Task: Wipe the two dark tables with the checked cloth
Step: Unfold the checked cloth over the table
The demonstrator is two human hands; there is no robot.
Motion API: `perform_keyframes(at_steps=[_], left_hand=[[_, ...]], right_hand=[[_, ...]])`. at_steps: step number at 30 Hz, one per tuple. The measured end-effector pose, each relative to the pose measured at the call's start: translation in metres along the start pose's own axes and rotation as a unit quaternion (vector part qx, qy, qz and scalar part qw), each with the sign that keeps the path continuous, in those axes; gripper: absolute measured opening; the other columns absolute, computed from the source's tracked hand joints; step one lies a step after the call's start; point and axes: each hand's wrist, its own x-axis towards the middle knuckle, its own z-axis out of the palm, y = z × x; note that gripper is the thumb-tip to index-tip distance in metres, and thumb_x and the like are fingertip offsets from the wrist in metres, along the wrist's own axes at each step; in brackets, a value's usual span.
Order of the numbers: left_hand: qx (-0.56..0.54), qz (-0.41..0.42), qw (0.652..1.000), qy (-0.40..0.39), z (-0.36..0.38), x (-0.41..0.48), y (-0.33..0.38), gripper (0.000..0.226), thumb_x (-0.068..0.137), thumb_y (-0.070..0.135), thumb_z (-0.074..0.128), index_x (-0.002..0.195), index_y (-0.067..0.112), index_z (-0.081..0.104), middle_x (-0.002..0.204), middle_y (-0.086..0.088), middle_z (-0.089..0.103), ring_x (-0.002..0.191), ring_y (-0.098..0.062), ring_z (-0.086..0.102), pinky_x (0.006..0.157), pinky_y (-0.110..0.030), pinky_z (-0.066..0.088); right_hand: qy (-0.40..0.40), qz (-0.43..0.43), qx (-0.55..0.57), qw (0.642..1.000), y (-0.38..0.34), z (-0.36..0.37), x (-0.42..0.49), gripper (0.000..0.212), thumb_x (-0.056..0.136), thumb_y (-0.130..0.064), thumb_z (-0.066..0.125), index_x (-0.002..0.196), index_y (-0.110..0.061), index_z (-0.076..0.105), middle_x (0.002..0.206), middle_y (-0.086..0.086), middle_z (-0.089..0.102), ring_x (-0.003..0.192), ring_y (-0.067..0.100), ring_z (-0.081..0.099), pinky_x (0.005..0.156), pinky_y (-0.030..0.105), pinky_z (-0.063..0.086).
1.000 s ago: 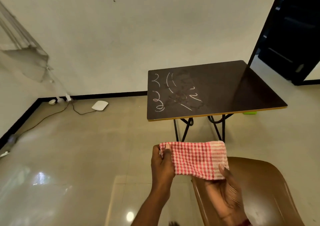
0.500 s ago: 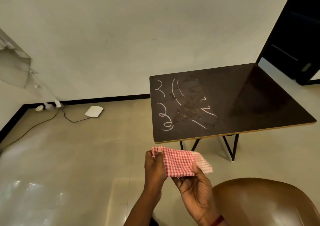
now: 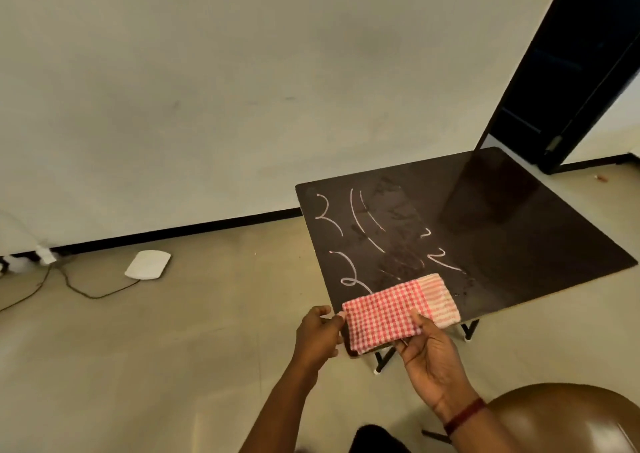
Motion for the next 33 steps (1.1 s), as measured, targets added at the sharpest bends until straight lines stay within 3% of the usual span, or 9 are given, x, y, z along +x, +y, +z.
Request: perform_keyframes(at_steps=[5, 10, 15, 20, 23, 27, 31, 33], left_hand=[[0.036, 0.024, 0.999, -0.014, -0.037, 0.044, 0.023, 0.037, 0.095, 0.029, 0.058, 0.130, 0.019, 0.052, 0.111, -0.001, 0.063, 0.093, -0.016, 0.066, 0.079, -0.031, 0.058], [0.078, 0.056, 0.995, -0.025, -0.059, 0.098, 0.053, 0.034, 0.096, 0.027, 0.057, 0.129, 0.021, 0.052, 0.118, -0.002, 0.063, 0.097, -0.017, 0.065, 0.083, -0.029, 0.057], [0.132, 0.098, 0.984, -0.074, -0.085, 0.158, 0.084, 0.030, 0.095, 0.031, 0.058, 0.125, 0.024, 0.054, 0.116, 0.000, 0.062, 0.100, -0.017, 0.065, 0.088, -0.030, 0.057], [0.202, 0.073, 0.971, -0.106, -0.114, 0.213, 0.108, 0.029, 0.092, 0.039, 0.060, 0.119, 0.028, 0.059, 0.109, 0.005, 0.064, 0.096, -0.014, 0.067, 0.083, -0.028, 0.055], [0.239, 0.087, 0.960, -0.117, -0.124, 0.255, 0.127, 0.030, 0.093, 0.037, 0.060, 0.120, 0.025, 0.059, 0.109, 0.005, 0.065, 0.095, -0.014, 0.067, 0.080, -0.027, 0.054], [0.253, 0.101, 0.954, -0.129, -0.124, 0.299, 0.157, 0.024, 0.095, 0.032, 0.058, 0.118, 0.025, 0.059, 0.113, 0.004, 0.063, 0.101, -0.016, 0.064, 0.084, -0.030, 0.055], [0.254, 0.103, 0.949, -0.157, -0.115, 0.339, 0.181, 0.018, 0.093, 0.031, 0.060, 0.111, 0.027, 0.061, 0.108, 0.005, 0.065, 0.099, -0.014, 0.064, 0.091, -0.039, 0.056], [0.259, 0.105, 0.944, -0.173, -0.105, 0.364, 0.194, 0.023, 0.093, 0.030, 0.061, 0.115, 0.024, 0.061, 0.110, 0.006, 0.063, 0.102, -0.014, 0.062, 0.093, -0.037, 0.054]], right_hand=[[0.051, -0.049, -0.040, 0.997, 0.002, 0.036, 0.034, 0.032, 0.097, -0.026, 0.049, 0.127, -0.019, 0.052, 0.120, 0.009, 0.064, 0.112, 0.028, 0.060, 0.086, 0.043, 0.049], [0.082, -0.105, -0.094, 0.987, 0.010, 0.075, 0.079, 0.018, 0.096, -0.032, 0.048, 0.111, -0.026, 0.057, 0.121, 0.006, 0.063, 0.112, 0.027, 0.058, 0.089, 0.042, 0.047], [0.123, -0.128, -0.147, 0.973, 0.029, 0.112, 0.133, 0.053, 0.083, -0.046, 0.056, 0.130, -0.023, 0.051, 0.128, 0.007, 0.061, 0.114, 0.029, 0.058, 0.099, 0.054, 0.044], [0.187, -0.134, -0.148, 0.962, 0.043, 0.159, 0.185, 0.038, 0.098, -0.029, 0.047, 0.132, -0.012, 0.048, 0.130, 0.008, 0.057, 0.116, 0.031, 0.054, 0.093, 0.049, 0.045], [0.208, -0.146, -0.155, 0.955, 0.049, 0.180, 0.209, 0.034, 0.098, -0.029, 0.049, 0.128, -0.013, 0.054, 0.127, 0.009, 0.060, 0.114, 0.030, 0.056, 0.095, 0.051, 0.045], [0.227, -0.162, -0.146, 0.949, 0.046, 0.197, 0.230, 0.035, 0.098, -0.027, 0.048, 0.130, -0.013, 0.053, 0.125, 0.009, 0.060, 0.113, 0.026, 0.056, 0.086, 0.039, 0.045], [0.264, -0.187, -0.132, 0.937, 0.032, 0.206, 0.247, 0.035, 0.098, -0.026, 0.047, 0.132, -0.016, 0.051, 0.132, 0.008, 0.057, 0.119, 0.027, 0.054, 0.095, 0.044, 0.044], [0.284, -0.203, -0.131, 0.928, 0.025, 0.210, 0.259, 0.036, 0.099, -0.024, 0.044, 0.134, -0.015, 0.050, 0.133, 0.008, 0.055, 0.120, 0.027, 0.052, 0.096, 0.044, 0.043]])
